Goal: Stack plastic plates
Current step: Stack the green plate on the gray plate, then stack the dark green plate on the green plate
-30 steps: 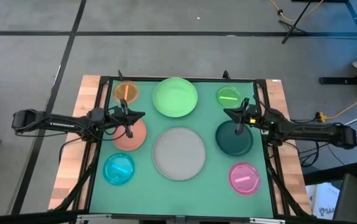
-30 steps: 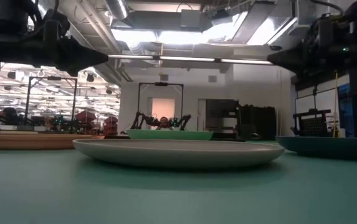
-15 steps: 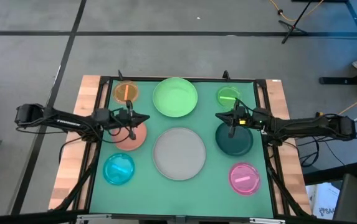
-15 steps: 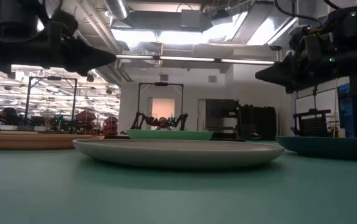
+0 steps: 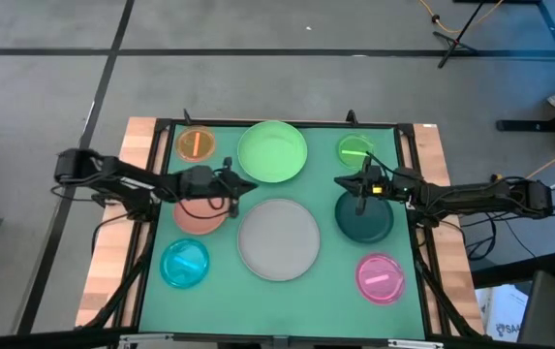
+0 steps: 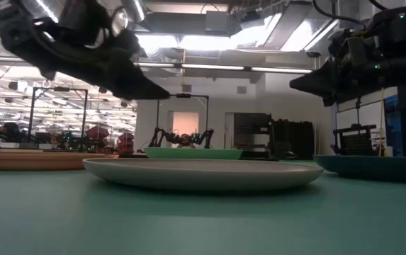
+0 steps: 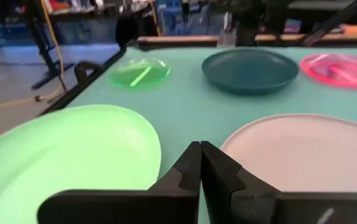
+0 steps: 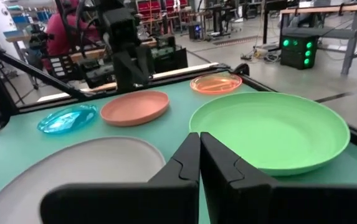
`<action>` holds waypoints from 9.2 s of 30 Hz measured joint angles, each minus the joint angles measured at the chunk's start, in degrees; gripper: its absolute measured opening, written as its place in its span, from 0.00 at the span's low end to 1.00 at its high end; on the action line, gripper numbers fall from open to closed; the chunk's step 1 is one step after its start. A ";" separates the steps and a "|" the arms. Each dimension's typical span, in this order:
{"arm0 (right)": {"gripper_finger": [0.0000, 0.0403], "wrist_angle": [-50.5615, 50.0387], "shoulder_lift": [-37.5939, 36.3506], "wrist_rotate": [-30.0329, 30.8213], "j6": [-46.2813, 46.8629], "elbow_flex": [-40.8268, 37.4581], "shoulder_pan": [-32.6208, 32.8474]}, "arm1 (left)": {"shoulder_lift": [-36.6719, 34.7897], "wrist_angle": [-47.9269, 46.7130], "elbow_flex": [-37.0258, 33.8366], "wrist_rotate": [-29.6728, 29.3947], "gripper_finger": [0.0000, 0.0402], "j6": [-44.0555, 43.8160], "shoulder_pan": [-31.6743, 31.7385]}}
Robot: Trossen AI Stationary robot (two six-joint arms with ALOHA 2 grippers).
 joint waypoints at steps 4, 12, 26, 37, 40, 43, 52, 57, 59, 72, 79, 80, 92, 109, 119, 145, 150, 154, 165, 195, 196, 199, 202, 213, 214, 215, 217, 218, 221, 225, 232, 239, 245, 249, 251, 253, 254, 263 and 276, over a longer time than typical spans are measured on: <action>0.01 -0.94 0.00 -0.87 0.86 0.00 0.00 | 4.77 0.10 3.29 1.91 0.01 -0.21 0.00; 0.01 -0.94 -0.32 1.95 0.52 0.19 5.87 | 11.79 -11.49 9.62 0.25 0.13 -4.04 0.96; 0.01 -7.47 -0.28 9.28 -3.41 5.57 8.61 | 12.22 -33.42 19.00 -7.55 0.36 5.94 2.21; 0.01 -7.42 -0.28 10.94 -3.68 5.57 8.59 | 12.36 -33.33 19.00 -0.78 0.35 19.19 6.16; 0.01 -7.42 -0.28 12.23 -3.70 5.57 8.57 | 14.00 -33.05 19.07 -0.94 0.35 22.04 6.95; 0.01 -7.38 -0.28 12.50 -3.71 5.57 8.57 | 16.89 -31.31 19.07 -1.13 0.35 23.95 7.86; 0.01 -6.56 -0.28 12.53 -5.20 5.57 8.55 | 21.55 -27.15 19.05 -4.36 0.33 25.05 8.54; 0.01 -6.57 -0.28 12.56 -5.39 5.57 8.55 | 21.55 -27.08 19.05 -4.06 0.20 25.34 8.36; 0.01 -5.95 -0.26 13.95 -5.60 5.57 8.55 | 21.55 -27.15 19.05 -3.97 0.12 25.24 8.55; 0.01 -3.71 -0.28 14.92 -8.43 5.57 8.55 | 20.90 -31.01 21.32 -12.60 0.01 25.25 3.55; 0.01 -4.42 -0.22 14.94 -8.12 5.57 8.57 | 17.56 -33.13 24.29 -16.54 0.02 25.21 -2.35; 0.01 -4.40 -0.20 14.95 -7.85 5.57 8.61 | 16.88 -33.50 24.32 -17.92 0.02 25.22 -3.51; 0.01 -4.59 -0.20 14.92 -6.33 5.57 8.61 | 11.41 -37.24 24.86 -9.67 0.02 19.21 -19.16; 0.01 -6.16 -0.17 12.91 -3.79 5.57 8.61 | 14.97 -30.94 22.81 -1.33 0.02 6.69 -28.29; 0.01 -6.40 -0.17 13.37 -2.33 5.57 8.55 | 15.78 -27.45 24.14 -2.48 0.02 9.82 -31.67; 0.01 -9.66 -0.18 10.25 -0.57 5.57 8.57 | 20.48 -27.65 24.18 -2.70 0.02 6.16 -29.95; 0.01 -10.51 -0.17 10.70 -0.47 5.57 8.57 | 20.48 -28.05 24.12 -4.94 0.12 4.02 -29.94; 0.01 -10.59 -0.17 10.88 -0.47 5.57 8.57 | 20.31 -28.05 24.10 -5.24 0.23 2.40 -29.96; 0.01 -10.93 -0.17 10.94 -0.48 5.57 8.57 | 12.33 -32.82 24.10 -4.01 0.35 2.29 -30.14; 0.01 -11.12 -0.17 14.29 -0.47 5.57 8.57 | -3.96 -71.62 24.12 -21.37 0.35 -28.93 -30.44; 0.01 -11.12 -0.17 14.29 -0.46 5.57 8.57 | -3.96 -71.82 24.12 -21.29 0.35 -29.17 -30.40; 0.01 -11.12 -0.17 14.27 -0.11 5.57 8.57 | -3.96 -72.82 24.12 -20.75 0.35 -31.74 -30.38; 0.01 -11.14 -0.17 14.27 0.86 5.57 8.57 | -3.58 -74.15 24.12 -20.63 0.35 -34.17 -30.09; 0.01 -21.57 1.61 14.86 5.46 11.17 8.61 | -2.71 -74.79 21.60 -20.25 0.35 -34.26 -26.66; 0.01 -23.04 2.50 14.98 5.42 11.84 8.61 | -2.69 -74.47 21.60 -20.21 0.35 -33.57 -26.58; 0.01 -24.41 3.60 15.23 5.37 12.59 8.61 | -2.71 -74.30 21.60 -20.19 0.35 -33.40 -26.58; 0.01 -27.01 5.68 15.40 5.17 14.22 8.52 | -2.71 -74.20 21.60 -20.18 0.35 -33.31 -26.72; 0.01 -28.96 6.67 15.78 5.11 14.96 8.50 | -2.71 -74.04 21.60 -20.20 0.35 -33.29 -26.77; 0.01 -33.80 9.83 16.45 3.68 17.58 8.44 | -2.71 -73.99 21.60 -20.14 0.35 -33.12 -26.77; 0.01 -39.27 11.94 17.03 3.19 21.88 8.41 | -2.71 -73.88 21.60 -20.34 0.35 -33.12 -26.77; 0.05 -60.43 12.32 18.35 3.81 30.83 8.41 | -2.71 -73.30 21.60 -20.41 0.35 -33.12 -26.77; 0.32 -74.97 12.29 17.79 6.87 34.62 3.67 | -2.71 -72.33 21.60 -20.41 0.35 -33.07 -26.77; 0.51 -81.04 13.64 11.81 4.40 34.71 -2.81 | -2.71 -72.26 21.60 -20.28 0.35 -33.06 -26.77; 0.55 -81.77 16.13 8.80 -0.43 34.71 -4.77 | -2.71 -71.90 21.60 -20.19 0.35 -33.05 -26.73; 0.55 -81.48 18.03 6.14 -2.12 34.71 -5.09 | -2.71 -71.81 21.60 -20.19 0.35 -33.05 -26.73; 0.55 -81.54 20.41 5.47 -3.86 34.71 -4.94 | -2.71 -71.78 21.60 -20.17 0.35 -33.05 -26.73; 0.55 -81.49 21.51 5.28 -4.86 34.71 -4.94 | -2.71 -71.80 21.60 -20.18 0.35 -33.03 -26.73; 0.53 -81.41 28.66 5.96 -11.71 34.71 -4.94 | -2.71 -71.65 21.60 -20.21 0.35 -33.03 -26.73; 0.29 -80.97 30.99 6.53 -17.82 34.69 -4.94 | -2.71 -71.01 21.60 -19.31 0.35 -33.03 -26.73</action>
